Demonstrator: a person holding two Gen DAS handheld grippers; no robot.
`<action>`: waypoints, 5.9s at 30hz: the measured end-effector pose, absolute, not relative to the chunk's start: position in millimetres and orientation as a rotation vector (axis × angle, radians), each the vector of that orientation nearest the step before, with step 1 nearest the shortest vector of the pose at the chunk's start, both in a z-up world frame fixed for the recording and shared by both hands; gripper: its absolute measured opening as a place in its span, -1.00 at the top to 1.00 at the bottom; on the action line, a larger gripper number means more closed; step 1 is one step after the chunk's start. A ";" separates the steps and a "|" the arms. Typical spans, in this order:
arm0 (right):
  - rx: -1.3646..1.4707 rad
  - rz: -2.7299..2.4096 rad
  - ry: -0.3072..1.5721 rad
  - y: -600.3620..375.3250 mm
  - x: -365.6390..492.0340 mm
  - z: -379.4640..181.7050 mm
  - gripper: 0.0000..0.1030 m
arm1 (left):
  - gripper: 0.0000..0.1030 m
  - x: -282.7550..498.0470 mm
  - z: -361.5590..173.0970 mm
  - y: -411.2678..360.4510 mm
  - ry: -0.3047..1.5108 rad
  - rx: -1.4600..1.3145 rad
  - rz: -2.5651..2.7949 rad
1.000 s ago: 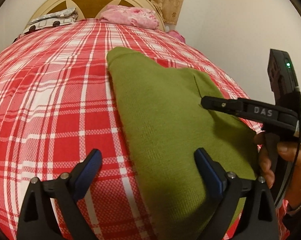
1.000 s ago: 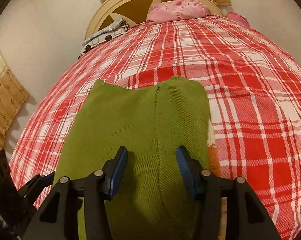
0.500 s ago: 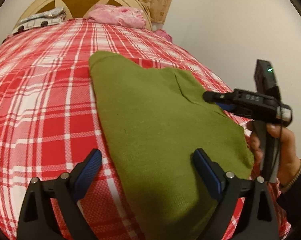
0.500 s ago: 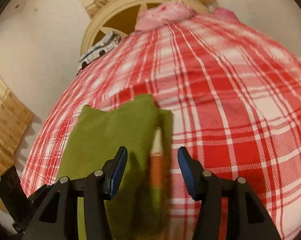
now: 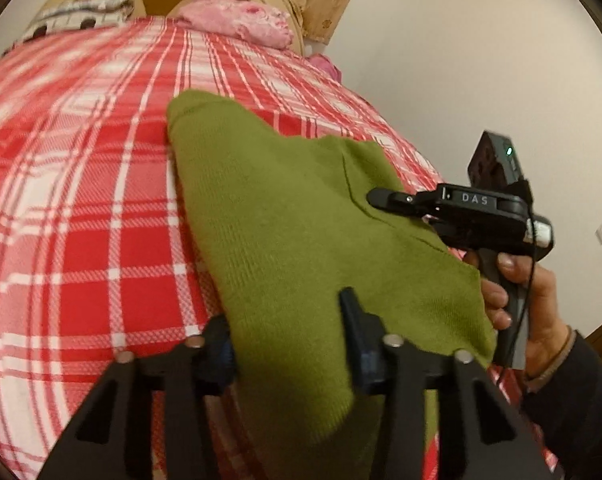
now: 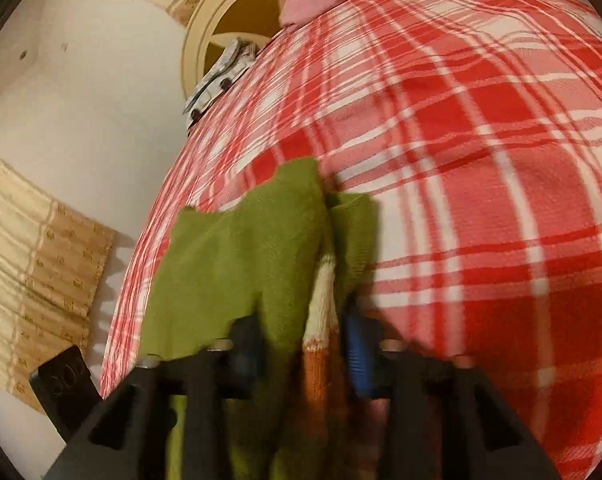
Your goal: Fold small clothes
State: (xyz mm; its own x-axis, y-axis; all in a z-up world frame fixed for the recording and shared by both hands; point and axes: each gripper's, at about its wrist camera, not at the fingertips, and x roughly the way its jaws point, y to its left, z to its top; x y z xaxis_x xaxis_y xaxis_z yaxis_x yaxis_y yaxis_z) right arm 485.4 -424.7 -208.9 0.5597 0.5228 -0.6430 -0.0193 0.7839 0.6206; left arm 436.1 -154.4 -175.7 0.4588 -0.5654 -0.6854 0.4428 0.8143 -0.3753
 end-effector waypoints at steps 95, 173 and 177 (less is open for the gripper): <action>0.208 0.753 0.991 44.7 362.5 -179.8 0.33 | -0.32 175.5 -148.9 184.4 0.775 -0.100 0.055; -0.054 0.564 0.464 -15.6 75.8 -40.1 -0.17 | -0.99 82.9 -48.1 142.7 0.432 -0.085 0.155; -0.053 0.569 0.462 -15.0 75.0 -40.2 -0.18 | -0.99 82.6 -48.5 141.1 0.434 -0.080 0.151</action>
State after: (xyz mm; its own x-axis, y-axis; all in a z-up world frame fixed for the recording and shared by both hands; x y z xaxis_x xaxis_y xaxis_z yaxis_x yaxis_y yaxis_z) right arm 75.0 -15.0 -40.2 0.7433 0.5072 -0.4361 -0.5307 0.8440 0.0771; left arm 82.6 141.1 -48.5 0.8962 0.1285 -0.4246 -0.1626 0.9857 -0.0450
